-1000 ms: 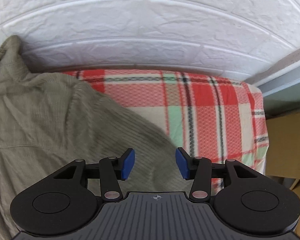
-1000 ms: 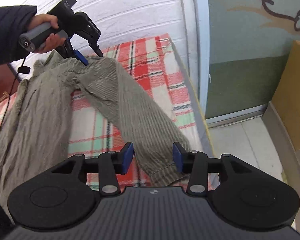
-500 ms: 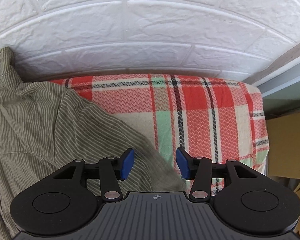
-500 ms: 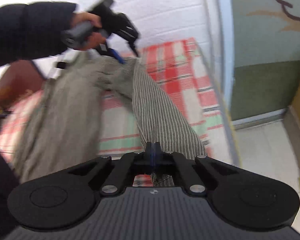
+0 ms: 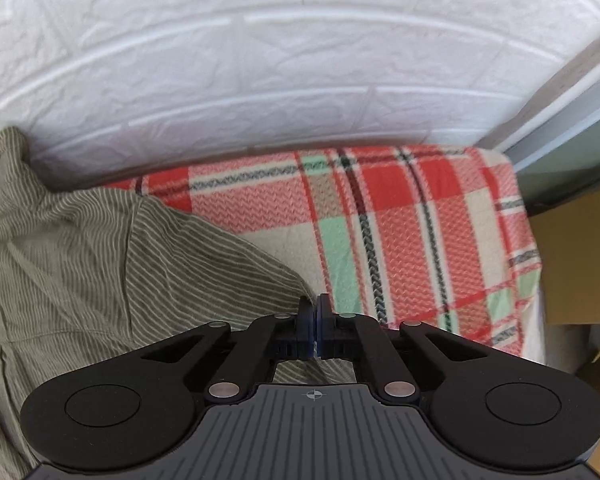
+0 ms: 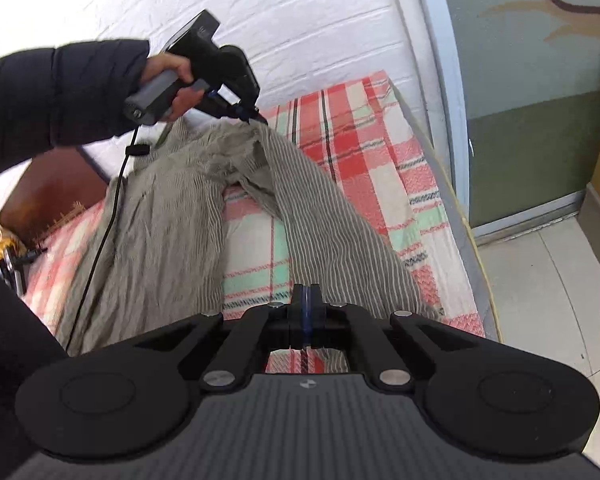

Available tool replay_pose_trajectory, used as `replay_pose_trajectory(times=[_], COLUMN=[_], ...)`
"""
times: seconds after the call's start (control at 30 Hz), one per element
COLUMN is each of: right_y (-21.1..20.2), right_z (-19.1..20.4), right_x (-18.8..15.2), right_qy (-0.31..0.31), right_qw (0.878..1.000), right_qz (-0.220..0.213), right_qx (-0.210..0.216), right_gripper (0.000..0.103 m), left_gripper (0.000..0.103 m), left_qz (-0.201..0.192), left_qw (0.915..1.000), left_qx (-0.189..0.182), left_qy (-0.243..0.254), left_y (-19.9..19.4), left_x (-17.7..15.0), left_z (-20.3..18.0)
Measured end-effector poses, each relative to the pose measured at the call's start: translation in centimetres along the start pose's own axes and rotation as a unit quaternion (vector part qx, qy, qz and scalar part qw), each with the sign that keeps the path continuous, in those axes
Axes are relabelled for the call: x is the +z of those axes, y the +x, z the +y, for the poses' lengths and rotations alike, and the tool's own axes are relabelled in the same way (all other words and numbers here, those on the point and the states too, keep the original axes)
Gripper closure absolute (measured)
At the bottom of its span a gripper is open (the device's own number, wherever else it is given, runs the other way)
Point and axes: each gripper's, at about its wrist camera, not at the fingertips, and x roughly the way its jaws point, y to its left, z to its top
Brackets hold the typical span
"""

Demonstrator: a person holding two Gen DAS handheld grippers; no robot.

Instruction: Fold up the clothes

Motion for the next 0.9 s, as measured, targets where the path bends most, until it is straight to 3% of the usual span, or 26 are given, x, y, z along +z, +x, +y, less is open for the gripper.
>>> replay_pose_trajectory(times=[0.17,0.23,0.33,0.4,0.5,0.6,0.67,0.73,0.9], right_y=[1.5,2.7,4.3,5.2,7.2,7.8,7.5,7.3,3.4], right_z=[1.1,1.9,3.3,4.3,5.4,4.9,4.4,3.9,1.9], right_x=[-0.1,-0.6,-1.5,-2.3,-4.0,-5.1,-4.9,-4.4,-2.1], right_qy=[-0.042,-0.064,-0.09,-0.125,-0.224,-0.259,-0.244,-0.218,-0.089], right_qw=[0.998,0.995,0.992,0.988,0.961,0.948,0.953,0.961,0.991], right_qz=[0.014,0.023,0.036,0.041,0.068,0.091,0.086,0.087,0.051], right_qx=[-0.051,-0.072,-0.079,-0.081,-0.149,-0.162,-0.155,-0.149,-0.084], right_gripper=[0.097,0.075,0.056,0.056,0.057,0.057,0.059,0.093,0.095], left_gripper=[0.103,0.103,0.103,0.103,0.103,0.103,0.103,0.103,0.103], left_qz=[-0.014,-0.016,-0.019,-0.02,-0.02,-0.021,-0.023,-0.024,-0.026], left_qw=[0.9996,0.9996,0.9997,0.9997,0.9997,0.9998,0.9997,0.9996,0.9994], left_qx=[-0.013,-0.012,-0.008,-0.008,-0.008,-0.007,-0.002,-0.003,-0.013], left_qy=[-0.019,-0.02,-0.015,-0.013,-0.012,-0.001,0.01,0.012,0.019], left_y=[-1.4,-1.6,-1.5,-1.9,-2.2,-2.2,-2.2,-2.4,-3.7], left_x=[0.0,-0.1,-0.2,-0.4,-0.5,-0.6,-0.8,-0.9,-1.0], left_z=[0.8,0.7,0.2,0.3,0.4,0.2,0.1,0.1,0.5])
